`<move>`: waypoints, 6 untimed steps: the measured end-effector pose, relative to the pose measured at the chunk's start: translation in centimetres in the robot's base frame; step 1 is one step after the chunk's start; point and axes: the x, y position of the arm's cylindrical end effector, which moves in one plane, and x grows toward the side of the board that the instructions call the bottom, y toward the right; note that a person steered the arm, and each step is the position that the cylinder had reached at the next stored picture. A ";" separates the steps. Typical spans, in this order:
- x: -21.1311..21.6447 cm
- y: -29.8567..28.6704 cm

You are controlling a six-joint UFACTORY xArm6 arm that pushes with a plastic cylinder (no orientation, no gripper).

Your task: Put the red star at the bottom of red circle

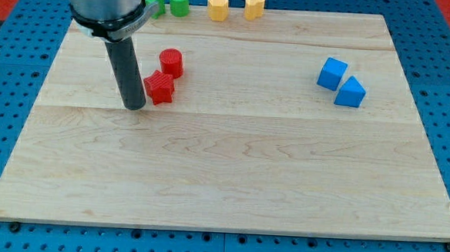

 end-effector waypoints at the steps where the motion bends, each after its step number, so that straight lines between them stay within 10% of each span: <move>1: 0.0 0.0; 6: 2.4 7.4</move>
